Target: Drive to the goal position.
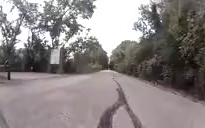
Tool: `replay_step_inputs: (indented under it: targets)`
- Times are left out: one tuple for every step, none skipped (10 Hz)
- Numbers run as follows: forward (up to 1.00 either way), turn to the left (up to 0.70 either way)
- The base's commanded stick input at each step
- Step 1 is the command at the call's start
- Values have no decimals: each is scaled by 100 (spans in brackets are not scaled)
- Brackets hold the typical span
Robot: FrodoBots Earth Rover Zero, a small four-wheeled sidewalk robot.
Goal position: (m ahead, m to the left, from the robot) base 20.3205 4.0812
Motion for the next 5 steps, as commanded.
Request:
replay_step_inputs:
  targets:
    - [50, 0]
    - [50, 0]
    - [50, 0]
    - [50, 0]
    - [50, 0]
